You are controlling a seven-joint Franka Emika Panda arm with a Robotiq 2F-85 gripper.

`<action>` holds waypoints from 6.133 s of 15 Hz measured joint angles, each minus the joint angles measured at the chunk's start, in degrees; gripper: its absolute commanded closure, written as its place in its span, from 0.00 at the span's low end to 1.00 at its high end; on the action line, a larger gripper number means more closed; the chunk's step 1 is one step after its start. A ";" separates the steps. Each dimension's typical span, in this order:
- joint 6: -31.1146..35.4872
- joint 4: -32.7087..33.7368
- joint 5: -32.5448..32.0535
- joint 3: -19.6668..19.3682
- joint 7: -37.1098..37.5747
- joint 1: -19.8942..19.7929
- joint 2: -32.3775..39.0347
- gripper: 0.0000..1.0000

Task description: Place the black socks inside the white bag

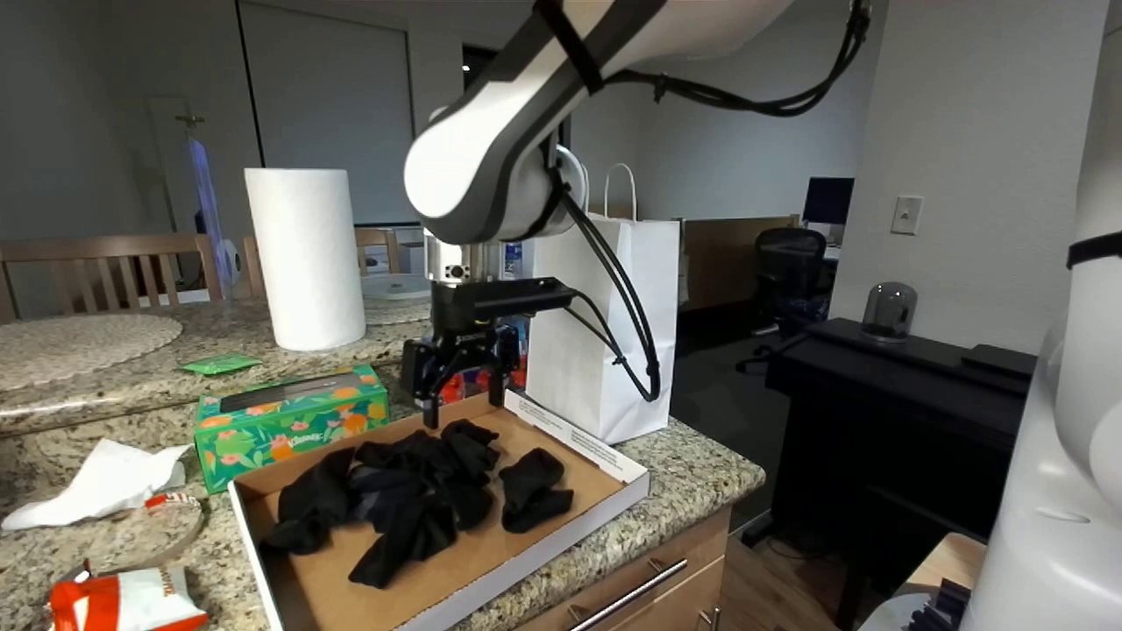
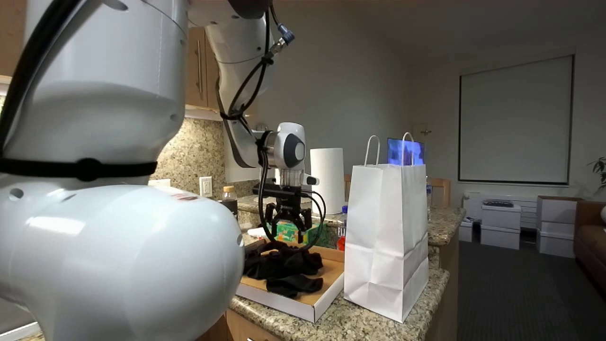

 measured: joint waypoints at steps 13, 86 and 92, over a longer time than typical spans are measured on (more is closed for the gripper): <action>10.06 -0.37 -4.06 -3.16 10.18 0.03 8.14 0.33; -29.45 19.39 17.73 -19.61 -2.24 -16.00 -22.93 0.93; -29.45 19.43 18.59 -19.86 -2.20 -16.12 -17.68 0.93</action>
